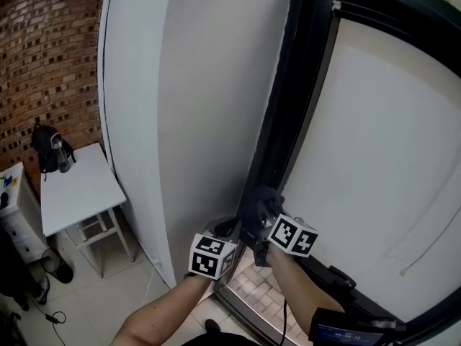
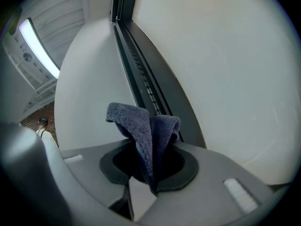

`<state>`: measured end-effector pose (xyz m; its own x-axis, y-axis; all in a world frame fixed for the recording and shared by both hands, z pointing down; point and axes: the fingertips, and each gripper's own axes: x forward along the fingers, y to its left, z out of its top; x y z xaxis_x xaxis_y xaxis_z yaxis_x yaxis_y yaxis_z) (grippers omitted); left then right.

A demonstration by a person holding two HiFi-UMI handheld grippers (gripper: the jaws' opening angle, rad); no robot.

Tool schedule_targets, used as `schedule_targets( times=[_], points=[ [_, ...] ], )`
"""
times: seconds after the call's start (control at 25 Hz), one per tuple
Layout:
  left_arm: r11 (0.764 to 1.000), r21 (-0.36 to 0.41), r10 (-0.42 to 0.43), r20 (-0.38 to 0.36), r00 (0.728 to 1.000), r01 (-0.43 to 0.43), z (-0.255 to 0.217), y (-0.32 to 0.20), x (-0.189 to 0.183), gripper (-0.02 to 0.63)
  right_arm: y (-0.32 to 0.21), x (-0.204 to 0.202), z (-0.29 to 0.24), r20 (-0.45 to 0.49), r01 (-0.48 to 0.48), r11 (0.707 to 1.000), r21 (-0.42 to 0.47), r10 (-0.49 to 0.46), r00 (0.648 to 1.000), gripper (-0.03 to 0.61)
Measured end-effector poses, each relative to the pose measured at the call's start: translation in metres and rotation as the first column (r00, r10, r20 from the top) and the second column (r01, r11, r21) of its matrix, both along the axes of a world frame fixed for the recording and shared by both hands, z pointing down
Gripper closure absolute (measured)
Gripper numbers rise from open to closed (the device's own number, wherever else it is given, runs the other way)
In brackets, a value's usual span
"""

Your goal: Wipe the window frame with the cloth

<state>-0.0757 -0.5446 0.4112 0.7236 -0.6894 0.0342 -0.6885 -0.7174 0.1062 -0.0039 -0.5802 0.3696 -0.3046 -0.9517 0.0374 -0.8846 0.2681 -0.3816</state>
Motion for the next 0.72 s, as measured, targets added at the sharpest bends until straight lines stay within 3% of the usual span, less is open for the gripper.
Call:
schedule_targets(
  times=[0.72],
  points=[
    [0.995,0.095,0.038,-0.023,0.999,-0.035,-0.091,0.003,0.009,0.621,0.007,-0.001,-0.086,-0.162,0.014,0.997,0.075,-0.001,0.987,0.479]
  ],
)
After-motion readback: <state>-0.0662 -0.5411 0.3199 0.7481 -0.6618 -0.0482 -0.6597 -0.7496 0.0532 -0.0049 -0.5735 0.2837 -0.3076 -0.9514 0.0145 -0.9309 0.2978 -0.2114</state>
